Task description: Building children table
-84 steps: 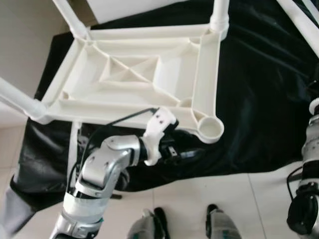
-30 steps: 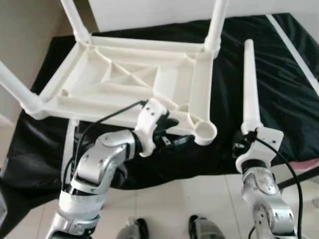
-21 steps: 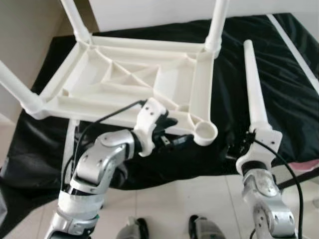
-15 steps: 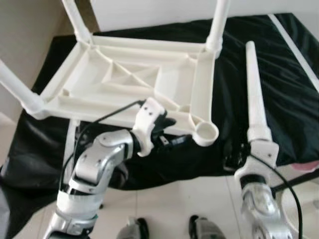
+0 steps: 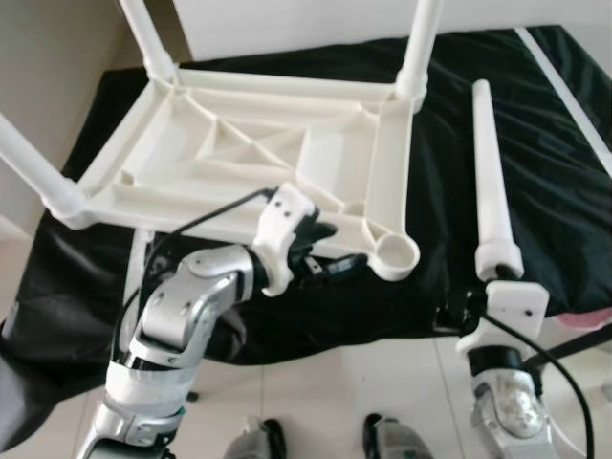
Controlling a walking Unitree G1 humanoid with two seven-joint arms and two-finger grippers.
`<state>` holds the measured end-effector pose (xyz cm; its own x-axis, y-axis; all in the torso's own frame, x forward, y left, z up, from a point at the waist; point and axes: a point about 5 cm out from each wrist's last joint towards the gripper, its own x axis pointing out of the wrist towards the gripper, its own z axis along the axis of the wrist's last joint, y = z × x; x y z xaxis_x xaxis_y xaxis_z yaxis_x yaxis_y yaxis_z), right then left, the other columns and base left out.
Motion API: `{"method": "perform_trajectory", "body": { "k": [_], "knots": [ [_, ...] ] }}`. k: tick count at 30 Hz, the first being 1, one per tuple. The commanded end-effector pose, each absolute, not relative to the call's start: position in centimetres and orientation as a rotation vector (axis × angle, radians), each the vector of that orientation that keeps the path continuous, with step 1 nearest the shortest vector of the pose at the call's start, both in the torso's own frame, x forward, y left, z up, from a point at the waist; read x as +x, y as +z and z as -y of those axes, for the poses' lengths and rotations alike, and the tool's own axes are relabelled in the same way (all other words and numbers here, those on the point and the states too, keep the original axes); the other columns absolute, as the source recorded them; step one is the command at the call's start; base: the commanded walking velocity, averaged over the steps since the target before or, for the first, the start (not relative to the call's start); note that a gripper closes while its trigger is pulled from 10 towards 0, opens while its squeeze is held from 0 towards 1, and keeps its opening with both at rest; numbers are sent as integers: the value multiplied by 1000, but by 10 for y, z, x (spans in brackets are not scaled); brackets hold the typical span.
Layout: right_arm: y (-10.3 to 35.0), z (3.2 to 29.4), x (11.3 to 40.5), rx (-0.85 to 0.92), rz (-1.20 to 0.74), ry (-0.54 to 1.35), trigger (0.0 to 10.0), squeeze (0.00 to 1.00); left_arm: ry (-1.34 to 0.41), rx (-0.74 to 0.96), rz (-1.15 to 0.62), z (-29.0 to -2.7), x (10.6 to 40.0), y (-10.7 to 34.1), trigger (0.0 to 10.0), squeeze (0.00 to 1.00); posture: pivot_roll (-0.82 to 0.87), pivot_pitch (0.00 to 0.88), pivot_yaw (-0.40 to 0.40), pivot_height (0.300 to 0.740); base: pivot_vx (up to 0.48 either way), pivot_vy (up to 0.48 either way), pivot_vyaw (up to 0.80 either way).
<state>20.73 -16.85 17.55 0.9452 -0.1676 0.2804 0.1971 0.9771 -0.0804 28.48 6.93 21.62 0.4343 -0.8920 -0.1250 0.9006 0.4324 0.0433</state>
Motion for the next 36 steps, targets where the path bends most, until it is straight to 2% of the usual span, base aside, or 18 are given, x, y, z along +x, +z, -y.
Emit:
{"method": "perform_trajectory", "body": {
  "k": [1,9,11,13,15,21,27,31,36],
  "knots": [
    [182,170,209,-100,296,-188,10000,0,-1133,107,-101,-70,284,213,10000,0,-44,182,79,740,0,0,0],
    [204,175,243,-21,311,-198,10000,0,-1146,98,-102,-68,283,213,10000,0,-51,182,85,740,0,0,0],
    [204,179,266,34,212,-171,10000,0,-1163,86,-108,-66,280,212,10000,0,-53,183,87,740,0,0,0],
    [205,179,269,49,205,-166,10000,0,-1167,84,-110,-66,279,212,10000,0,-53,183,87,740,0,0,0],
    [206,191,288,78,144,-196,10000,0,-1175,89,-123,-62,276,207,10000,0,-53,186,91,740,0,0,0],
    [216,209,316,116,60,-263,10000,0,-1184,75,-132,-55,272,207,10000,0,-34,190,98,740,0,0,0],
    [225,220,326,129,45,-269,10000,0,-1182,80,-155,-54,269,205,10000,0,-27,191,98,740,0,0,0],
    [231,234,334,82,-46,-316,10000,0,-1181,68,-188,-55,268,203,10000,0,-23,195,102,740,0,0,0],
    [225,240,339,126,-147,-300,10000,0,-1175,70,-190,-55,269,203,10000,0,-23,197,106,740,0,0,0]
  ]
}}
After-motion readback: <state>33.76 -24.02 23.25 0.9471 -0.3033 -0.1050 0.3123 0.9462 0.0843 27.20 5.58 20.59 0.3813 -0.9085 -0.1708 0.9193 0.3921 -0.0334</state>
